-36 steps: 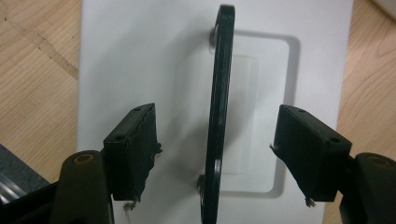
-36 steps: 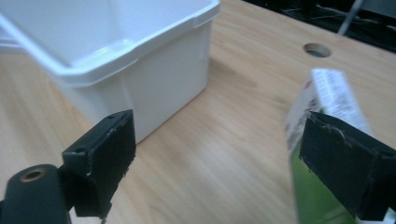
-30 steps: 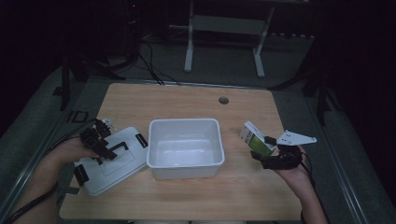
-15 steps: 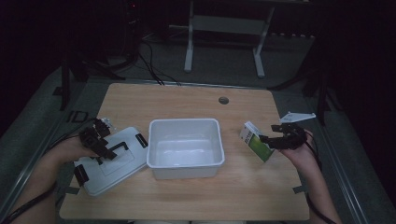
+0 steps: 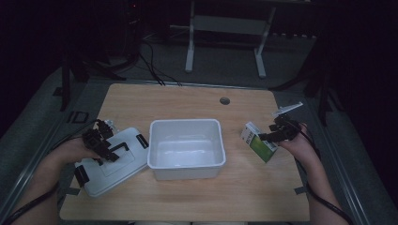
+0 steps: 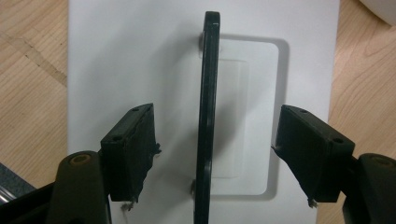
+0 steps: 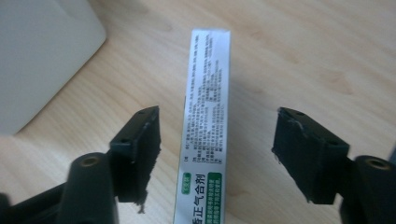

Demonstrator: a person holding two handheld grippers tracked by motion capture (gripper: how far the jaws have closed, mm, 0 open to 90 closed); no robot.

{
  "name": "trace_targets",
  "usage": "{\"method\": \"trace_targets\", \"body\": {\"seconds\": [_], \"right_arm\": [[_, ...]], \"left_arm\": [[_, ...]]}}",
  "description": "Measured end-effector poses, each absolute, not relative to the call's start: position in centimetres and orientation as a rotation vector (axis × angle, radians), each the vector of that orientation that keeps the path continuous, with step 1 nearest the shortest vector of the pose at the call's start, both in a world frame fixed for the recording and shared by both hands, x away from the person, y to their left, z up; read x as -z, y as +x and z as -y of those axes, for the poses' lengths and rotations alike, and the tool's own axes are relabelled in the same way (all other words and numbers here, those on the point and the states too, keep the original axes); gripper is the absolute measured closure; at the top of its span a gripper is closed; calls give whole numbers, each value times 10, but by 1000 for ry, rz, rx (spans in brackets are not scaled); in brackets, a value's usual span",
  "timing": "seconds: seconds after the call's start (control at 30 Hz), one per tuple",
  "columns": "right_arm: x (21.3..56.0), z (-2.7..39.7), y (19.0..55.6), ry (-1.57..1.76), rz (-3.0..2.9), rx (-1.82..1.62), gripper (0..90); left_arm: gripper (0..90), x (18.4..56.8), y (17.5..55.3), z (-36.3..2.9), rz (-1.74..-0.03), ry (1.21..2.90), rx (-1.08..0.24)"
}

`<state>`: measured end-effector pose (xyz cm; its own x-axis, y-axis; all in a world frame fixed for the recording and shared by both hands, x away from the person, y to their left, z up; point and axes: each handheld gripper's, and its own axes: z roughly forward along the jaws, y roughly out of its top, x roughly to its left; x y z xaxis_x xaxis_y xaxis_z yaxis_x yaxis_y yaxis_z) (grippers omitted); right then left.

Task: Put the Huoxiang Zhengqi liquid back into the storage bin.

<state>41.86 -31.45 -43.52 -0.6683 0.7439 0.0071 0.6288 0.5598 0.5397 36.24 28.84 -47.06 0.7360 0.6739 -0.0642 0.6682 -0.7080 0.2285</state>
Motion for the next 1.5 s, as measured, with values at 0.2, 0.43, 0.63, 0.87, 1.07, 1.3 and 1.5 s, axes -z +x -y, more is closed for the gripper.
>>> {"method": "trace_targets", "body": {"seconds": [0.2,0.43,0.63,0.87,1.07,1.3,1.5], "right_arm": [[444,307,427,1171,-2645,-655,368],[451,297,438,1186,-2708,-499,430],[452,286,445,1177,-2749,-372,479],[457,278,449,1194,-2795,-259,513],[465,275,453,1228,-2817,-217,591],[463,273,453,1198,-2839,-173,629],[458,273,448,1120,-2870,-169,633]], "left_arm": [[290,473,361,-287,-1058,2714,-20],[289,475,362,-287,-1059,2725,-9],[289,476,362,-288,-1059,2728,-10],[289,477,362,-288,-1068,2731,-3],[289,479,362,-288,-1068,2740,4],[290,479,362,-286,-1060,2740,12],[290,478,362,-287,-1061,2742,10]]}}
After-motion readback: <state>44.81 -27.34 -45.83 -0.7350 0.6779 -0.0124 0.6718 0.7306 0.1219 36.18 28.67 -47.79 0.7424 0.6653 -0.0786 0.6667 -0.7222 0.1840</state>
